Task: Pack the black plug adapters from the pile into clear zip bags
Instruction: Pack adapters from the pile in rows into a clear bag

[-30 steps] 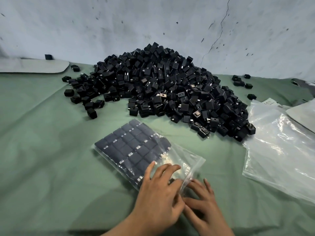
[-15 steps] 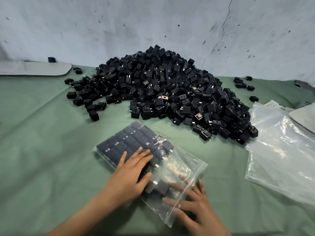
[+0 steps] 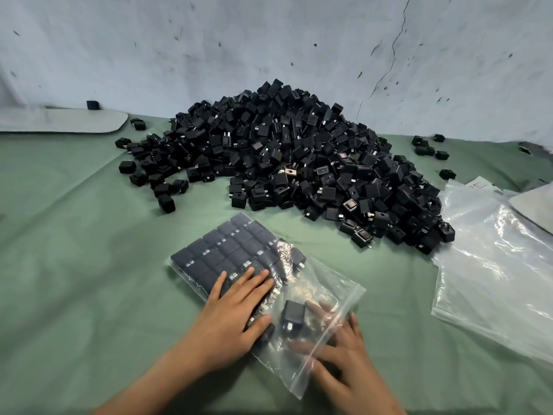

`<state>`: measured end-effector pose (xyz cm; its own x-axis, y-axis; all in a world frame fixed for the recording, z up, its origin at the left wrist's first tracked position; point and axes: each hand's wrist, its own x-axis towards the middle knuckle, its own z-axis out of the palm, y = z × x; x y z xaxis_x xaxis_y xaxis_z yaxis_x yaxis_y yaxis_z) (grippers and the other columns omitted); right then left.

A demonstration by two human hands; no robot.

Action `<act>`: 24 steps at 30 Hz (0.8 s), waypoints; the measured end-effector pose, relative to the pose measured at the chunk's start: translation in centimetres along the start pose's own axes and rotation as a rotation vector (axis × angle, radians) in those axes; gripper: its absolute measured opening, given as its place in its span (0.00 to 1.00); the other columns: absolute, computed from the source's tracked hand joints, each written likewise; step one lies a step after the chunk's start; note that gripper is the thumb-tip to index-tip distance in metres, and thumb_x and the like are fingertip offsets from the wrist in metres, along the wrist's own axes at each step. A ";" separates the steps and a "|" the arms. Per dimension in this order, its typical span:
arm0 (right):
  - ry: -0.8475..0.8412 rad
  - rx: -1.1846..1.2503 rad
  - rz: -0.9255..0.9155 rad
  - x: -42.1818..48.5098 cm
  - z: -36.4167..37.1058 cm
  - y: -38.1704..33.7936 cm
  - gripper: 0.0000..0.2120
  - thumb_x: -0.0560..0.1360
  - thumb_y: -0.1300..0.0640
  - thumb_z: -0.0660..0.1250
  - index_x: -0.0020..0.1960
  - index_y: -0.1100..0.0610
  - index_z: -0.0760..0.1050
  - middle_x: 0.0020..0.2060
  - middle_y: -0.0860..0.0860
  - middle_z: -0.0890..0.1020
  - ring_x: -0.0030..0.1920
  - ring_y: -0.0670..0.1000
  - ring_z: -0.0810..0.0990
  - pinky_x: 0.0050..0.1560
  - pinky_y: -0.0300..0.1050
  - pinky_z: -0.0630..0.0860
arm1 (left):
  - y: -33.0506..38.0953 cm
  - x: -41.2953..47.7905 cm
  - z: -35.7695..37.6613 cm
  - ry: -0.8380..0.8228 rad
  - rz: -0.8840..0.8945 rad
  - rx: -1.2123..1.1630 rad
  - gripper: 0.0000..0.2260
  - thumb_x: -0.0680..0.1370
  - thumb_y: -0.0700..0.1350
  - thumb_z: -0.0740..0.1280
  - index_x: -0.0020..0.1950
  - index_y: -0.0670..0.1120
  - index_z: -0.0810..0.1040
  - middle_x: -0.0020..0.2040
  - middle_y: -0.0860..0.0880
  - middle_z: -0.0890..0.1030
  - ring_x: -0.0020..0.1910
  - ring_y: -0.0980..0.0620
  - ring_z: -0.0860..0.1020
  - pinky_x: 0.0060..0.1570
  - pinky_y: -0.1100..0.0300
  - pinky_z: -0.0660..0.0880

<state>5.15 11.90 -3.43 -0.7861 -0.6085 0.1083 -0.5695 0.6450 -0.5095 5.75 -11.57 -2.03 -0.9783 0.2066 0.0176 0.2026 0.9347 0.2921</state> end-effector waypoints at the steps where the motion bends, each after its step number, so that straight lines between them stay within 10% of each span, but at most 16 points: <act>1: -0.014 0.001 -0.008 0.3 -0.3 0.0 0.16 0.74 0.33 0.51 0.57 0.26 0.72 0.73 0.31 0.46 0.73 0.35 0.36 0.70 0.48 0.25 | 0.0 0.0 0.0 -0.001 -0.001 0.000 0.27 0.82 0.60 0.49 0.77 0.60 0.40 0.74 0.66 0.37 0.70 0.67 0.29 0.65 0.60 0.20; 9: 0.019 -0.002 0.000 1.7 -0.8 0.4 0.16 0.76 0.38 0.52 0.60 0.29 0.73 0.65 0.38 0.67 0.71 0.38 0.53 0.74 0.55 0.49 | 0.1 0.0 -0.1 -0.020 -0.001 0.006 0.26 0.82 0.61 0.48 0.74 0.61 0.36 0.74 0.66 0.36 0.69 0.68 0.27 0.63 0.60 0.19; 14: -0.073 -0.138 -0.013 1.4 -0.2 -0.7 0.16 0.72 0.29 0.37 0.58 0.15 0.51 0.68 0.36 0.60 0.70 0.36 0.44 0.69 0.49 0.22 | 0.1 0.1 -0.2 -0.034 -0.007 0.024 0.26 0.82 0.61 0.47 0.73 0.61 0.35 0.74 0.65 0.35 0.69 0.66 0.27 0.66 0.57 0.21; 19: 0.095 -0.204 -0.129 0.2 -0.7 -1.2 0.19 0.76 0.42 0.55 0.67 0.37 0.68 0.57 0.41 0.80 0.63 0.48 0.75 0.63 0.52 0.59 | 0.0 0.0 0.0 -0.025 -0.007 0.043 0.27 0.82 0.61 0.47 0.77 0.59 0.39 0.74 0.66 0.35 0.69 0.67 0.27 0.68 0.57 0.23; 24: 0.053 -0.094 -0.148 0.0 -1.0 -1.3 0.20 0.75 0.45 0.63 0.67 0.39 0.70 0.59 0.34 0.76 0.69 0.43 0.68 0.69 0.50 0.55 | 0.0 0.0 0.0 -0.017 -0.011 0.026 0.27 0.82 0.61 0.48 0.78 0.59 0.41 0.74 0.66 0.37 0.71 0.66 0.29 0.68 0.57 0.23</act>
<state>5.62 11.48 -1.90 -0.7022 -0.6765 0.2219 -0.6979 0.5924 -0.4026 5.71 -11.55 -2.07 -0.9797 0.2006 -0.0014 0.1930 0.9442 0.2670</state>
